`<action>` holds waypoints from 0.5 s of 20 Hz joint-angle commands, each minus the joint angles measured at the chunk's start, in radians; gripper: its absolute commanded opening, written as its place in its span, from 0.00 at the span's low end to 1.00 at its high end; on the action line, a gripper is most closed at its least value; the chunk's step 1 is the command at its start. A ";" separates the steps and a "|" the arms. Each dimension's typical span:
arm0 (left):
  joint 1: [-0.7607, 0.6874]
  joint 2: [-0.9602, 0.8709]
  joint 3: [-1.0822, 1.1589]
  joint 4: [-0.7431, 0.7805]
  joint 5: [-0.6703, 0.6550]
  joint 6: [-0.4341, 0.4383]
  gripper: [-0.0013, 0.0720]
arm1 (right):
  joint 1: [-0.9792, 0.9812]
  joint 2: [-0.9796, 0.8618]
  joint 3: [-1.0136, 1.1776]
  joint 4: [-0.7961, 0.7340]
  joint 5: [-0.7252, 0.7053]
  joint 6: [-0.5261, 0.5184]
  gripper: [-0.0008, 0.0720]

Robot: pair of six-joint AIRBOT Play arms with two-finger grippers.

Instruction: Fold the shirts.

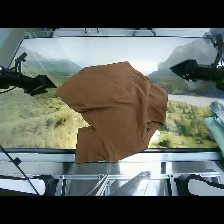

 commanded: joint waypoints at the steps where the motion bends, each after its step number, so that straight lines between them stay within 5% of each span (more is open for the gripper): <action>1: 0.023 -0.085 0.000 -0.002 -0.015 0.025 0.98 | -0.042 0.053 -0.131 -0.150 0.194 0.121 0.40; 8: -0.033 -0.171 -0.003 -0.002 0.241 0.045 0.98 | -0.042 0.470 -0.795 -0.115 0.029 0.182 0.36; 9: -0.043 -0.175 -0.003 -0.002 0.275 0.045 0.98 | -0.042 0.546 -0.875 -0.112 0.006 0.216 0.39; 10: -0.051 -0.179 -0.003 0.000 0.310 0.045 0.98 | -0.042 0.610 -0.938 -0.112 -0.008 0.251 0.53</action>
